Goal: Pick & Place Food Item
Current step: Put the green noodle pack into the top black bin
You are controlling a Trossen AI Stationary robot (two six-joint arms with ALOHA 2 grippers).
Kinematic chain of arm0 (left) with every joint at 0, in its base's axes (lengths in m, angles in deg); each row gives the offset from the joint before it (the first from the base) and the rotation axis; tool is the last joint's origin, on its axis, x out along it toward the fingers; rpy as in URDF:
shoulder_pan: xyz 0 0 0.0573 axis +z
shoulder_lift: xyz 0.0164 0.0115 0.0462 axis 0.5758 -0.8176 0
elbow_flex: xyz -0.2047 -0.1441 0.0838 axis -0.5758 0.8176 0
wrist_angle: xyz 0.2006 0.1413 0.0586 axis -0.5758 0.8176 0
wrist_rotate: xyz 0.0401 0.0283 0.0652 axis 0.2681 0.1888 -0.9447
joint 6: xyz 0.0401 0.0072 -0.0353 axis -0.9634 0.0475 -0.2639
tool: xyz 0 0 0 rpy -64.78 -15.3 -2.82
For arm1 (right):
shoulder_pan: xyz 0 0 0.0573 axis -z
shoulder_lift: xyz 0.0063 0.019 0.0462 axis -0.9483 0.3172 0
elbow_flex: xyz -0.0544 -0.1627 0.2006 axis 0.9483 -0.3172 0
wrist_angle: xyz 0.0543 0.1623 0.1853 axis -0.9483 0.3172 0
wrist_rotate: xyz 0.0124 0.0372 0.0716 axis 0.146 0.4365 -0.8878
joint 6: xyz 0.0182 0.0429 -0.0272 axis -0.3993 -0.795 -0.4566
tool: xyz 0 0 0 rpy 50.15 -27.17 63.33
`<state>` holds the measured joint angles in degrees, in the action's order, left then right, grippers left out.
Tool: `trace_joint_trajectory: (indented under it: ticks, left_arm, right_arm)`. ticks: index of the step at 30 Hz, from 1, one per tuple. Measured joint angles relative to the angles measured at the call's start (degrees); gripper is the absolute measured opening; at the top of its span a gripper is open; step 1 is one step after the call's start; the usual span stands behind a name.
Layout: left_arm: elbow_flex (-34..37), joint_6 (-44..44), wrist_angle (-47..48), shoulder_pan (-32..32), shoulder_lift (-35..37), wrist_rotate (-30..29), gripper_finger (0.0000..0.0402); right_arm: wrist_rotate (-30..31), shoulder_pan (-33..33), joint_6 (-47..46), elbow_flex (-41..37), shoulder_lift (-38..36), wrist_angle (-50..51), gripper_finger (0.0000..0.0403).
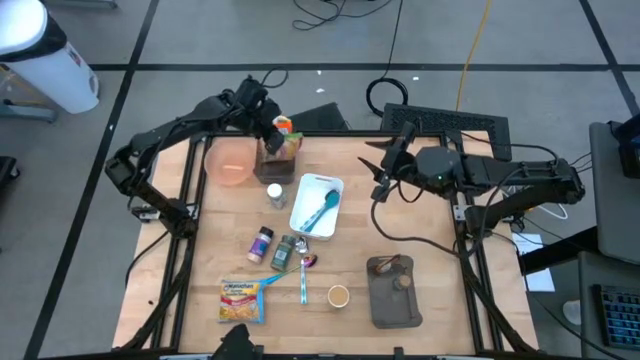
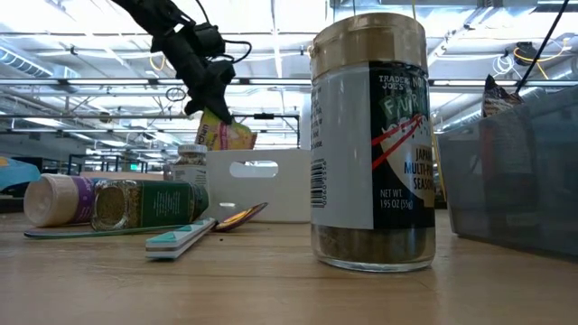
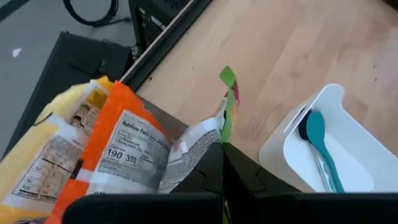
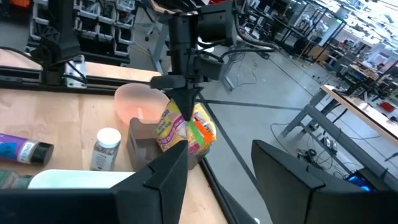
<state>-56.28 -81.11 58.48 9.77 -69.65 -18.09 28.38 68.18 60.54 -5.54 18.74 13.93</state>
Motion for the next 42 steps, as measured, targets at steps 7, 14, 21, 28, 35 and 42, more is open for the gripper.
trace_joint_trajectory:
  ticks: [7,14,21,28,35,42]
  left_arm:
    - [1.27,-2.95,-0.15,0.67,0.03,-1.0,0.0]
    - [6.29,-2.29,-2.57,2.83,-0.01,-1.95,0.0]
    - [6.48,-4.06,-5.32,3.2,-0.01,-3.13,0.0]
    - [6.48,-6.35,-5.65,3.18,-0.01,-3.83,0.0]
    - [6.48,-8.19,-4.53,3.18,-0.01,-3.88,0.0]
    - [6.48,-8.3,-4.62,3.37,-0.01,-4.07,0.0011]
  right_arm:
    - [-3.17,1.86,-1.51,0.0,0.04,0.01,0.0169]
    - [-3.22,2.2,-1.5,0.0,0.04,-0.03,0.0169]
    - [-3.59,2.8,-1.16,0.0,0.04,-0.02,0.0169]
    - [-4.44,4.17,-1.48,0.0,0.04,0.03,0.0169]
    - [-5.97,5.23,-1.48,0.0,0.04,-0.01,0.0169]
    - [-5.99,5.93,-1.48,0.0,0.04,-0.03,0.0169]
